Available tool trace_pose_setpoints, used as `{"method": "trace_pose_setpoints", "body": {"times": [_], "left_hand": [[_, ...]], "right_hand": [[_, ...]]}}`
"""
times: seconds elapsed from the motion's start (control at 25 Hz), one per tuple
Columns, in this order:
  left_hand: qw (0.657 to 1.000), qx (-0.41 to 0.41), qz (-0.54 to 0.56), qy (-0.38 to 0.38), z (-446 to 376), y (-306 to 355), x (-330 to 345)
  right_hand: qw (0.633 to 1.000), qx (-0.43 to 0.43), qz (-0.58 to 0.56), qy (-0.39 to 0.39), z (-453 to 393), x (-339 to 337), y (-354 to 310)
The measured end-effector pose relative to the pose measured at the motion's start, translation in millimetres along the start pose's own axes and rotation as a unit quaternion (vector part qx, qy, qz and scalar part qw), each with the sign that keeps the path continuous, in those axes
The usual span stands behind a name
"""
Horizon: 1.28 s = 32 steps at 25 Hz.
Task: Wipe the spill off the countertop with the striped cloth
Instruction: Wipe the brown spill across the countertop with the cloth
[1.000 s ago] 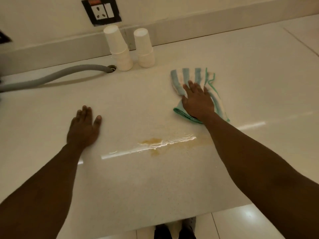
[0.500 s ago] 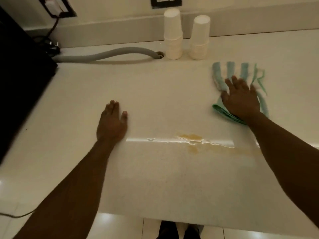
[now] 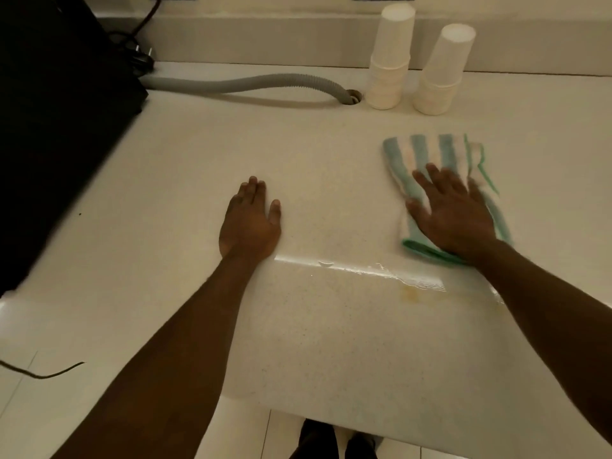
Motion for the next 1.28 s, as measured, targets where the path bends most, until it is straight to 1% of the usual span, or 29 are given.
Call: {"method": "trace_pose_setpoints", "body": {"times": [0.04, 0.08, 0.16, 0.32, 0.4, 0.48, 0.52, 0.56, 0.6, 0.64, 0.72, 0.76, 0.8, 0.84, 0.92, 1.0, 1.08, 1.16, 1.2, 1.24, 1.28], "left_hand": [[1.0, -0.004, -0.001, 0.002, 0, 0, -1], [1.0, -0.006, -0.002, 0.006, 1, 1, -3], [1.0, -0.002, 0.004, 0.017, 1, 3, -5], [0.999, 0.001, 0.036, 0.034, 2, 5, -9], [0.996, 0.005, 0.066, 0.051, 4, 4, -13], [0.99, 0.019, 0.12, 0.071, 10, 3, -20], [0.987, 0.032, 0.14, 0.073, 14, 3, -22], [0.986, 0.046, 0.143, 0.067, 20, 3, -23], [0.989, 0.055, 0.127, 0.053, 28, 2, -21], [0.993, 0.057, 0.095, 0.034, 37, -1, -18], [0.999, 0.042, 0.032, 0.007, 56, -8, -12], [0.999, 0.028, 0.018, 0.007, 63, -10, -12], [1.0, 0.015, 0.016, 0.019, 68, -10, -14], [0.999, 0.005, 0.02, 0.039, 70, -9, -18], [0.996, -0.003, 0.042, 0.081, 71, -7, -27], [0.99, -0.01, 0.082, 0.115, 73, -10, -33], [0.979, -0.036, 0.134, 0.152, 79, -17, -37], [0.971, -0.071, 0.157, 0.166, 82, -22, -38], [0.973, -0.079, 0.145, 0.159, 81, -21, -37], [0.979, -0.079, 0.12, 0.144, 81, -19, -35], [0.985, -0.073, 0.093, 0.124, 79, -16, -32]], "right_hand": [[1.0, 0.03, 0.002, 0.005, -17, 1, -11], [0.999, 0.042, 0.005, 0.007, -32, 3, -31], [1.0, 0.028, -0.001, -0.005, -49, 11, -79], [0.997, -0.066, 0.019, -0.03, -39, 21, -148], [0.988, -0.148, 0.022, -0.034, -12, 22, -162], [0.966, -0.256, 0.017, -0.046, 26, 21, -154], [0.953, -0.297, 0.013, -0.056, 42, 21, -141], [0.947, -0.315, 0.008, -0.059, 47, 18, -123], [0.95, -0.307, 0.006, -0.052, 40, 14, -103], [0.962, -0.27, 0.001, -0.036, 24, 9, -84], [0.989, -0.144, -0.004, -0.017, -14, 5, -59], [0.996, -0.091, -0.007, -0.015, -27, 5, -60], [0.998, -0.068, -0.009, -0.017, -33, 8, -74], [0.997, -0.073, -0.011, -0.022, -32, 10, -96], [0.99, -0.135, -0.011, -0.036, -10, 18, -144], [0.972, -0.232, 0.0, -0.045, 28, 25, -168], [0.937, -0.343, 0.01, -0.063, 69, 27, -159], [0.901, -0.423, 0.006, -0.093, 97, 26, -131], [0.899, -0.428, 0.001, -0.096, 92, 24, -116], [0.91, -0.406, -0.004, -0.088, 76, 20, -103], [0.93, -0.359, -0.009, -0.073, 52, 16, -93]]}}
Point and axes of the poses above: each hand's wrist, its own z-axis away from the middle knuckle, its own x-axis out of the palm, y = z × x, the point moved 7 cm from there along -z, towards the middle knuckle, and after that the axes turned 12 degrees about x, right-handed, at the moved point
